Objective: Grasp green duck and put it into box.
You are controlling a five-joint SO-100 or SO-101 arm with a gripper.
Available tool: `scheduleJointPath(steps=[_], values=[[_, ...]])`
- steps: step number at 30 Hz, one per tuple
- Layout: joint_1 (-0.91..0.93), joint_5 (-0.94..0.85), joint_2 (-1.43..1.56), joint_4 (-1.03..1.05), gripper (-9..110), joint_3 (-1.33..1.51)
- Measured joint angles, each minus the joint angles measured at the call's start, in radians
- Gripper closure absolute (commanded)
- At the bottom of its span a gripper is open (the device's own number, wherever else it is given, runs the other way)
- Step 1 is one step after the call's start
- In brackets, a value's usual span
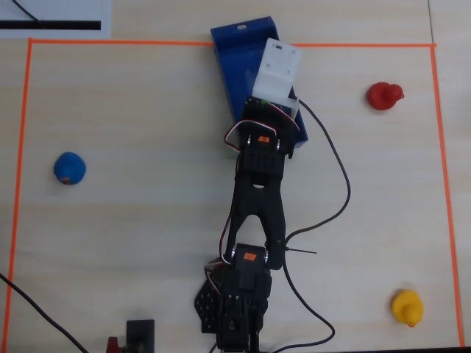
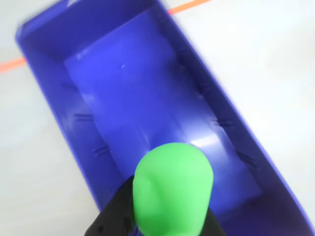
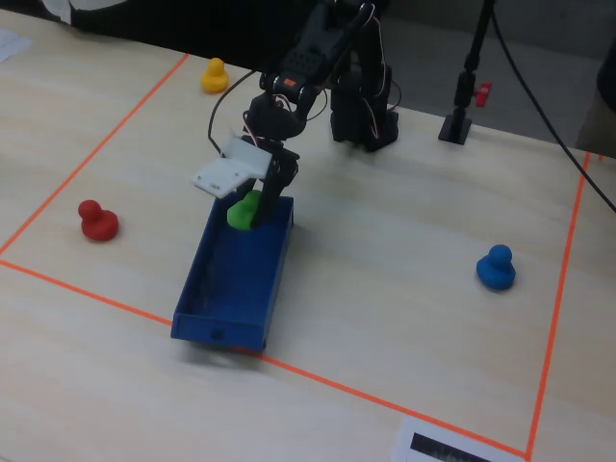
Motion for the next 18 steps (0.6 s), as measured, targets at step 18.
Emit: scheduleJointPath(steps=[18], values=[[0.06,-0.02,0.078,0.253,73,-0.247]])
